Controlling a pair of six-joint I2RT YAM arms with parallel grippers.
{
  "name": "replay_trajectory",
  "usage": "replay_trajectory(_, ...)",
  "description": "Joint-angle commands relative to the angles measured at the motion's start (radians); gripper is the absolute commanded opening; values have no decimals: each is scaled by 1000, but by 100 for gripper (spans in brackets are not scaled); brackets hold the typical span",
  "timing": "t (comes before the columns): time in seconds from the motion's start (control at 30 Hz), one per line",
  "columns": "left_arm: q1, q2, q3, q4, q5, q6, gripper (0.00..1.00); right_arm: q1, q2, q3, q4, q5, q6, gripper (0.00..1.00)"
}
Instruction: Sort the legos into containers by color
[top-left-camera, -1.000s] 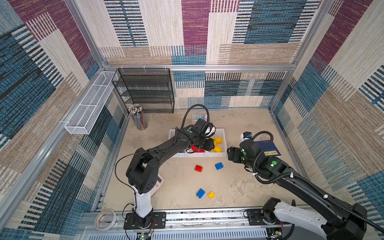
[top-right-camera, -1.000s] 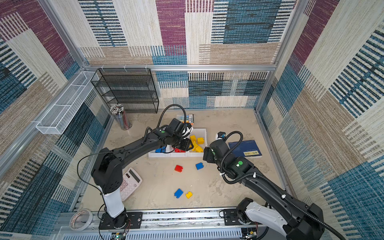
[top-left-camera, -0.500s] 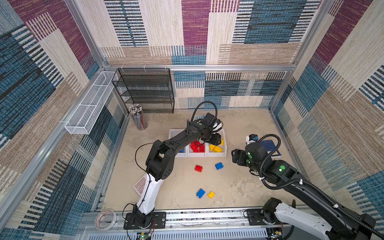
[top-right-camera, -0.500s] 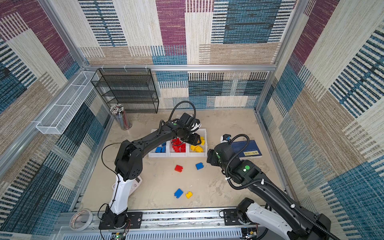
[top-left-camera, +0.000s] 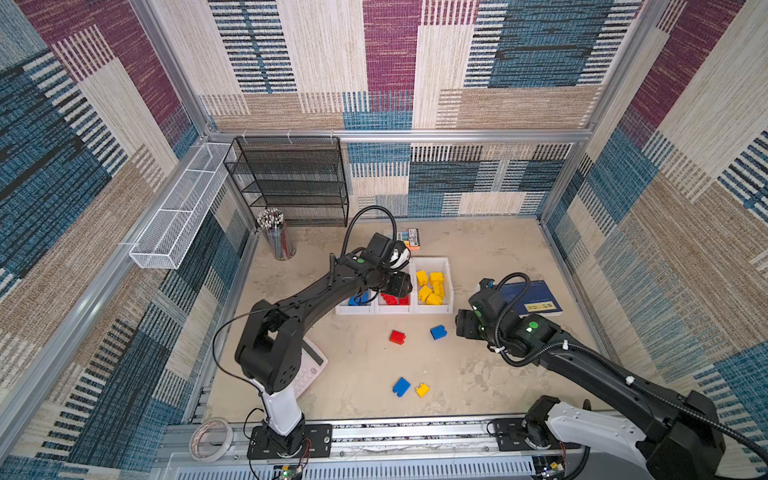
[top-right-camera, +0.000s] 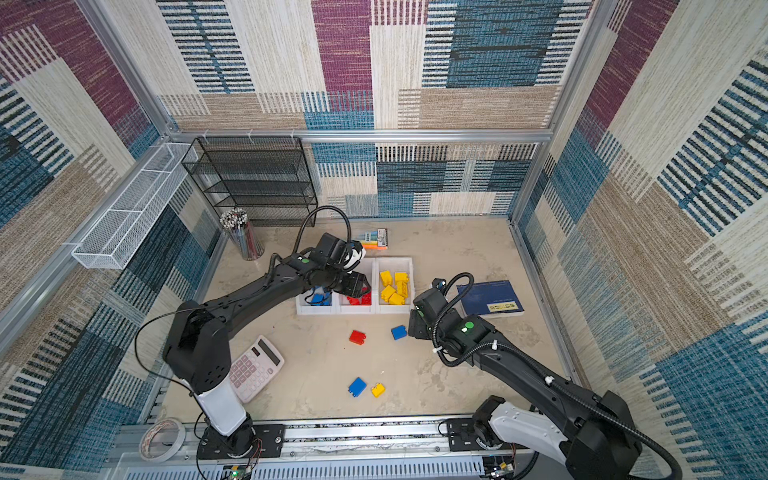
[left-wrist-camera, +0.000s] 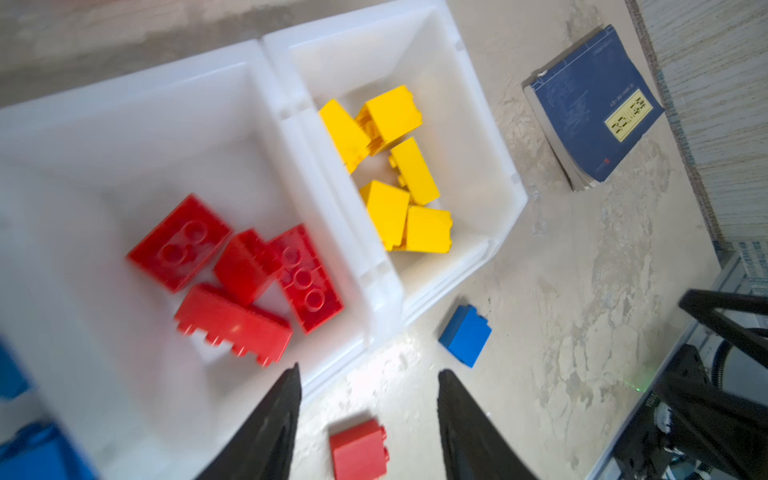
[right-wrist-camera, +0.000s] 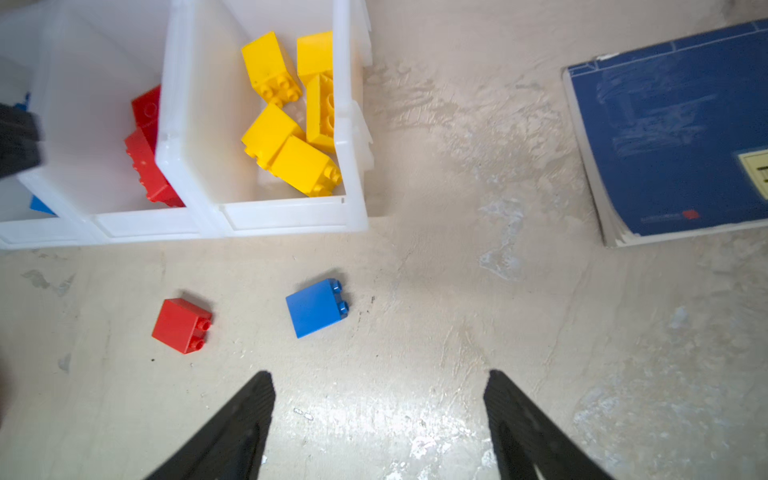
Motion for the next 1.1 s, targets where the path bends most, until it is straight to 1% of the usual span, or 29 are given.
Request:
replay_trajectory(0.0, 16, -108, -107, 60, -36, -51, 56, 1, 56, -4, 69, -37, -31, 79)
replay_trajectory(0.13, 29, -226, -232, 52, -74, -79, 56, 2, 106, -16, 129, -73, -52, 78)
replay_trajectory(0.27, 36, -333, -349, 56, -99, -131, 57, 2, 154, -21, 185, -100, -81, 78)
replay_trajectory(0.47, 46, -470, -470, 49, -150, -171, 58, 3, 259, 15, 217, -132, -180, 77)
replay_trajectory(0.6, 51, -514, -500, 34, -166, -178, 58, 6, 321, 34, 233, -145, -218, 75)
replay_trajectory(0.8, 54, -530, -515, 33, -166, -193, 58, 28, 400, 62, 267, -165, -235, 73)
replay_trajectory(1.07, 56, -543, -523, 25, -163, -196, 58, 48, 497, 87, 262, -130, -241, 67)
